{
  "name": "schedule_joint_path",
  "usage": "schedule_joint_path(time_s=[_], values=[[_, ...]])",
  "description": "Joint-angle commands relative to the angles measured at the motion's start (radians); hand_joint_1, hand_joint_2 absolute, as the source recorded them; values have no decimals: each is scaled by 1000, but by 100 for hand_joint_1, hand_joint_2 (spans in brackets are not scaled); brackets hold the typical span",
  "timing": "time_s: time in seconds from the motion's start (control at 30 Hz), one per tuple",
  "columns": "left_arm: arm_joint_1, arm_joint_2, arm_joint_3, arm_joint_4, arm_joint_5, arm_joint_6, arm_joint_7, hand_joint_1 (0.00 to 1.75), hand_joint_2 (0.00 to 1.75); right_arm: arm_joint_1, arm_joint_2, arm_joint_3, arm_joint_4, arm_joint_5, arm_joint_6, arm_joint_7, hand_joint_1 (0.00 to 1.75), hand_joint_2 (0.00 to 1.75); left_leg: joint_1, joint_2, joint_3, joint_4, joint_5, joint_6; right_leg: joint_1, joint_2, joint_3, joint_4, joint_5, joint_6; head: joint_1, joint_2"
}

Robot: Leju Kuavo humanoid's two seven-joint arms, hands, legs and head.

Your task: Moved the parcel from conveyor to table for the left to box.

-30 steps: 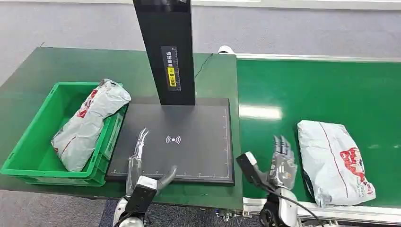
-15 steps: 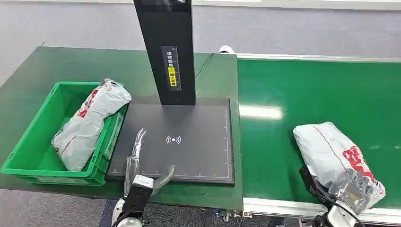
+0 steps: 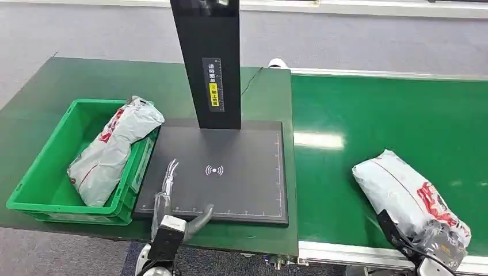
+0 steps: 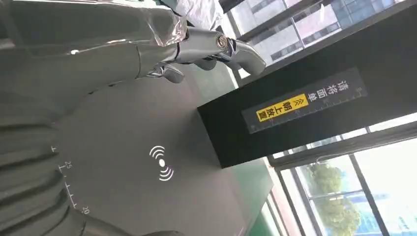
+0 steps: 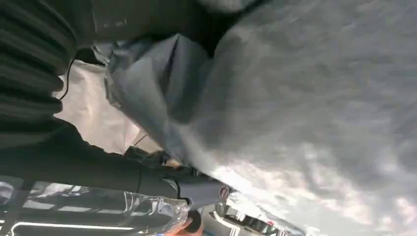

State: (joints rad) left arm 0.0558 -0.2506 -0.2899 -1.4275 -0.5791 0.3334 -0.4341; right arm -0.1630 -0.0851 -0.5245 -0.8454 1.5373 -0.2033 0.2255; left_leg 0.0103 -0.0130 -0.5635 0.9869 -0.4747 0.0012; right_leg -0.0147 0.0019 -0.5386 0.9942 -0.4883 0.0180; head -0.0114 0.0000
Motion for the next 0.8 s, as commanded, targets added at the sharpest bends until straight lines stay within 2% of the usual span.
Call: schedule_joint_path(time_s=[0.03,0.23,0.33,0.37,0.43,0.47,0.53,0.57,0.6,0.67,0.7,0.77,0.8], values=[[-6,19,2,15,-5,-14,6,0,175,40,29,-43,68,-3,26,-41,175,175,0,-2,-2,-4,3,0,1,-4,0,-5,2,-2,0,0],[-8,27,-2,27,-4,-11,5,0,175,31,32,-33,78,-28,17,-79,175,175,0,-1,0,-3,1,0,1,-2,1,-4,1,-1,0,0],[-1,27,1,21,-4,-6,5,0,175,6,41,-22,63,-66,-54,-125,175,175,0,0,0,-2,0,0,1,-1,1,-3,1,-1,0,0],[4,25,4,14,-4,-3,4,0,175,-3,49,-21,46,-94,-122,-150,175,175,0,1,0,-3,1,0,1,0,1,-3,1,-1,0,0],[15,23,7,3,-6,3,3,0,175,-40,74,-16,13,-183,-220,-245,175,175,0,3,-1,-2,0,0,1,2,-1,-2,2,-1,0,0],[20,23,7,-2,-7,6,2,0,175,-40,81,-9,-16,-208,-228,-256,175,175,0,6,-1,-1,-1,0,0,5,-2,0,2,-1,0,0],[24,21,6,1,-10,12,-2,0,175,-35,111,-5,-93,-377,-358,-415,175,175,-1,6,-3,0,-1,0,0,5,-3,1,1,0,0,0],[24,20,3,8,-12,16,-5,0,175,-26,122,7,-135,-405,-353,-423,175,175,-1,10,-4,-1,-1,0,0,8,-5,1,2,-1,0,0],[21,21,-1,18,-13,25,-10,0,175,-12,141,14,-195,-549,-385,-530,175,175,-1,7,-4,0,-1,0,0,6,-3,1,2,-1,0,0],[15,20,-3,35,-11,34,-17,0,175,0,161,34,-251,-622,-409,-584,175,175,-1,5,-4,-1,0,0,0,4,-4,1,1,-1,0,0],[8,20,-6,51,-8,42,-22,0,175,11,174,54,-296,-748,-423,-668,175,175,0,6,-4,-1,0,0,1,5,-4,1,2,-2,0,0],[-3,20,-8,69,-3,50,-27,0,175,16,178,91,-308,-774,-429,-687,175,175,-1,6,-4,-1,0,0,0,4,-4,1,1,-1,0,0],[-6,21,-9,76,-1,54,-29,0,175,15,190,115,-320,-826,-421,-733,175,175,-1,7,-3,-2,0,0,0,5,-4,0,2,-2,0,0]])
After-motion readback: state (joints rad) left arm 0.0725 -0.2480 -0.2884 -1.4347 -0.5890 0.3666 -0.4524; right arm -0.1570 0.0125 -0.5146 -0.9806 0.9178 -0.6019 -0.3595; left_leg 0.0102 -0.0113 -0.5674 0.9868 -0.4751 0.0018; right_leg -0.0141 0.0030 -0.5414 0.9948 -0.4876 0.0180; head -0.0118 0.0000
